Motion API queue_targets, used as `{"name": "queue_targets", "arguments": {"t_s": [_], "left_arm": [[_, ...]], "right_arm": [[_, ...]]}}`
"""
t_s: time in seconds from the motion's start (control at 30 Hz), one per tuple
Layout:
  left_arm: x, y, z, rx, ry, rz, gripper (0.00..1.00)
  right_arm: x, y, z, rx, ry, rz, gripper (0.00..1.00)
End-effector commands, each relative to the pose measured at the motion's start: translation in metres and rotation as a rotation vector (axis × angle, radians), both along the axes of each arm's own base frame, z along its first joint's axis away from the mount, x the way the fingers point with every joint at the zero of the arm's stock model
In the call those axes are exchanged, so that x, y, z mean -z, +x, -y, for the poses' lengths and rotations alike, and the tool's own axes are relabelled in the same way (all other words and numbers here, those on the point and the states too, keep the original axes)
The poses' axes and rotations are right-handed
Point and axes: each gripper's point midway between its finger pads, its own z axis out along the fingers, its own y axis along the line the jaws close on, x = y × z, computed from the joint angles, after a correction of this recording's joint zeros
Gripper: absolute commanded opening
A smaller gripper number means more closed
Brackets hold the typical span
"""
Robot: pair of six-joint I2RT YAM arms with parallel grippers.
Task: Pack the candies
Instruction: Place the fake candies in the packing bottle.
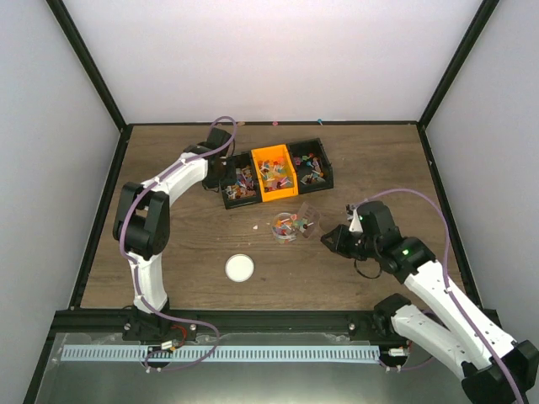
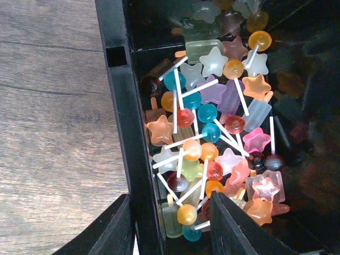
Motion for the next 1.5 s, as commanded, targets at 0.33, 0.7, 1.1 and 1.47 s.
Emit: {"name": "queue_targets", "arguments": {"t_s": [0.33, 0.7, 1.1, 1.47], "left_arm": [[0.001, 0.007, 0.004, 0.004, -0.020, 0.020, 0.40], [-0.005, 0.009, 0.006, 0.006, -0.027, 0.028, 0.41], [-0.012, 0.012, 0.000, -0.004, -0.034, 0.041, 0.41], [-0.026, 0.022, -0.014, -0.045, -0.073, 0.060, 0.41]], "right_arm": [[-0.027, 0.007, -0.002, -0.024, -0.132, 0.064, 0.01], [-0.022, 0.004, -0.021, -0.091, -0.281, 0.068, 0.01], [-0.030, 0.007, -0.034, -0.077, -0.447, 0.087, 0.01], [-0.119, 0.070, -0.117, 0.056, 0.051, 0.159, 0.01]]}}
